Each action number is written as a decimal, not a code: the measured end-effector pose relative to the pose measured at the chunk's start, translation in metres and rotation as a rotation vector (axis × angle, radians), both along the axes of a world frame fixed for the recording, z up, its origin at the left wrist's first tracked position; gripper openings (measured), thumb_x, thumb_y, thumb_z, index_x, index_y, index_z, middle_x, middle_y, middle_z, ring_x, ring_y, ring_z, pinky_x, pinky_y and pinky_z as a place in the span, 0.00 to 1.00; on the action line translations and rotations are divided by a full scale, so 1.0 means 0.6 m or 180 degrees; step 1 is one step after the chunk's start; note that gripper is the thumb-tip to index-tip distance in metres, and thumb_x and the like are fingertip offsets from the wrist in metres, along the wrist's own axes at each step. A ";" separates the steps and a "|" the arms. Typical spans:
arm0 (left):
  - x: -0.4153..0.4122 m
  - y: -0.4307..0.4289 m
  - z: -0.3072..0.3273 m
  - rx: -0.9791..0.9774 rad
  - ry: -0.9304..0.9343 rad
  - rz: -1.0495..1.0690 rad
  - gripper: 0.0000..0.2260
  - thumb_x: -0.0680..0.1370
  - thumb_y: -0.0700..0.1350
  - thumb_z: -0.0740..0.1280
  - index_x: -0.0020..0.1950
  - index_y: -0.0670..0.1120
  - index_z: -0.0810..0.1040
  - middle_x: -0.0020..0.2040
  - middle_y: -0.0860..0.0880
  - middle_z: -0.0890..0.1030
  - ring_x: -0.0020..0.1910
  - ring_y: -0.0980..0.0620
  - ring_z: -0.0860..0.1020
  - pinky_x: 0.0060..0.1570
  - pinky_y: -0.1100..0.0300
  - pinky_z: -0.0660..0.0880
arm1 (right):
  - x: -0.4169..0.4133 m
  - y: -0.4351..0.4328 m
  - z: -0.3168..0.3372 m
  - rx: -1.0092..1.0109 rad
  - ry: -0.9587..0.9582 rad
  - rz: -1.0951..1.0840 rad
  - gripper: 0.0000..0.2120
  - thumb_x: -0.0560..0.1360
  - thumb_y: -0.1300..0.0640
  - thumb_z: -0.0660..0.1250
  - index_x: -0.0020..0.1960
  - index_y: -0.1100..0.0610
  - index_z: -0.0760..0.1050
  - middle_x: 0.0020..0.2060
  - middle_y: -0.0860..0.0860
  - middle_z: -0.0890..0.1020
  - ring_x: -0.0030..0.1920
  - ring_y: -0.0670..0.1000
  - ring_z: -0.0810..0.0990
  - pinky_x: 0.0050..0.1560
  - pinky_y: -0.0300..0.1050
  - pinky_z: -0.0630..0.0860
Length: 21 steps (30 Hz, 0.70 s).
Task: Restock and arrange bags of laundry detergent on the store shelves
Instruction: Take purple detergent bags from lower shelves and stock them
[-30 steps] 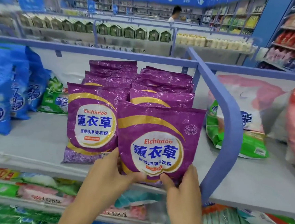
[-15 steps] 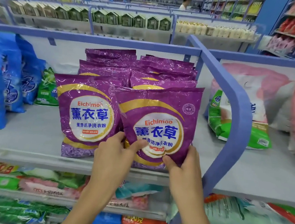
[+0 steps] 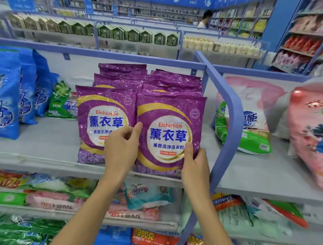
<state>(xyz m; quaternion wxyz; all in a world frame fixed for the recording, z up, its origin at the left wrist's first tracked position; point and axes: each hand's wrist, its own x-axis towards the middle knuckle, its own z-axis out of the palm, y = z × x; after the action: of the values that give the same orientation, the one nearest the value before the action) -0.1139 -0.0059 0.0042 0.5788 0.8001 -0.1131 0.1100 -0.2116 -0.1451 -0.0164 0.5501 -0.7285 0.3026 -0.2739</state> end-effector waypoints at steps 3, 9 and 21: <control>0.013 -0.005 -0.012 -0.0234 0.0041 -0.0092 0.22 0.82 0.56 0.65 0.35 0.42 0.76 0.25 0.52 0.70 0.27 0.53 0.67 0.33 0.53 0.66 | 0.011 0.000 -0.009 0.0128 -0.0028 -0.0085 0.19 0.82 0.36 0.55 0.54 0.51 0.71 0.48 0.47 0.83 0.45 0.46 0.82 0.45 0.50 0.80; 0.002 -0.006 -0.017 -0.0553 0.0236 -0.0212 0.17 0.81 0.59 0.66 0.40 0.47 0.78 0.31 0.54 0.74 0.33 0.54 0.72 0.36 0.55 0.68 | -0.002 -0.003 0.005 0.0391 0.0000 0.0046 0.17 0.83 0.38 0.57 0.55 0.52 0.72 0.45 0.45 0.82 0.45 0.43 0.81 0.36 0.37 0.73; -0.092 0.043 -0.051 0.0528 0.0093 -0.0565 0.34 0.73 0.47 0.79 0.75 0.47 0.69 0.57 0.56 0.78 0.59 0.56 0.78 0.58 0.64 0.73 | -0.077 0.034 -0.046 -0.1081 0.0016 0.0252 0.35 0.81 0.53 0.68 0.82 0.47 0.54 0.77 0.45 0.64 0.76 0.47 0.64 0.72 0.48 0.70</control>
<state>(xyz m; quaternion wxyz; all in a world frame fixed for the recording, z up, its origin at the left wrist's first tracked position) -0.1688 0.0196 -0.0262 0.5197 0.8335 -0.1838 0.0368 -0.2580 -0.1248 -0.0441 0.4288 -0.8230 0.2244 -0.2974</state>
